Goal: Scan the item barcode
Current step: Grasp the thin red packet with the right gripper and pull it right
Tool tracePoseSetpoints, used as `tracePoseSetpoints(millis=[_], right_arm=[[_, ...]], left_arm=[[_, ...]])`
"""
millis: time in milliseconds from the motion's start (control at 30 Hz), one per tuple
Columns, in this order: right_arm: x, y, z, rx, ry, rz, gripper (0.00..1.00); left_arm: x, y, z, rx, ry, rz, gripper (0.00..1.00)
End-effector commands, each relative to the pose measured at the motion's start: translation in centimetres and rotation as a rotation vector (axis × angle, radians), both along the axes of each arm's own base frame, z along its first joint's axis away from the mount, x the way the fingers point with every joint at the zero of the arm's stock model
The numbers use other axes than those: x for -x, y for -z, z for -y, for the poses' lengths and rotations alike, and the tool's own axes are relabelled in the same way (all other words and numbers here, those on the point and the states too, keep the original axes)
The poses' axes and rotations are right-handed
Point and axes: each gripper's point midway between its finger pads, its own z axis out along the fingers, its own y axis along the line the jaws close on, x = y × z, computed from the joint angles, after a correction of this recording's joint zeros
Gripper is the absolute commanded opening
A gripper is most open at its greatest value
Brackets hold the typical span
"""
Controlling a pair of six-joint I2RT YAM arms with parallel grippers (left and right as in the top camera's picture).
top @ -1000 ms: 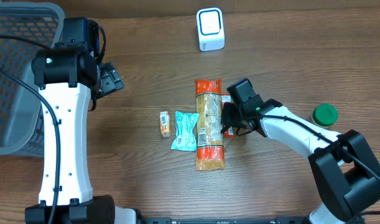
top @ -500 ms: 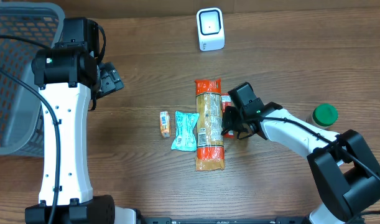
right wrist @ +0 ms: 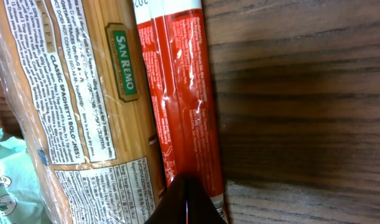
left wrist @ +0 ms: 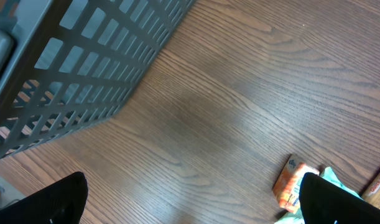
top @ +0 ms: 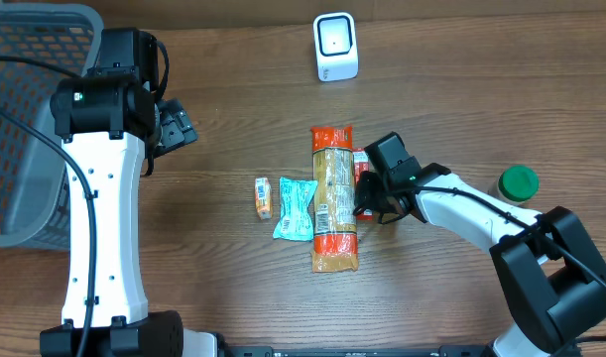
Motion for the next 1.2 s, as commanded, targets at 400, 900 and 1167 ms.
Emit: tracePoseSetpoints(millis=[400,900,1167], right_arm=[[-1.8,0.2,7.2,0.046,0.151,-0.073,0.04],[-2.3,-3.9,11.9,0.116,-0.02,-0.137,0.04],[-6.6,-4.9,11.0,0.074,0.005,0.047,0.04]], left_arm=[[-0.1,0.1,-0.3,-0.017,0.01,-0.012,1.0],[-0.1,0.1,-0.3,-0.017,0.01,-0.012,0.99],[-0.1,0.1,-0.3,-0.017,0.01,-0.012,0.99]])
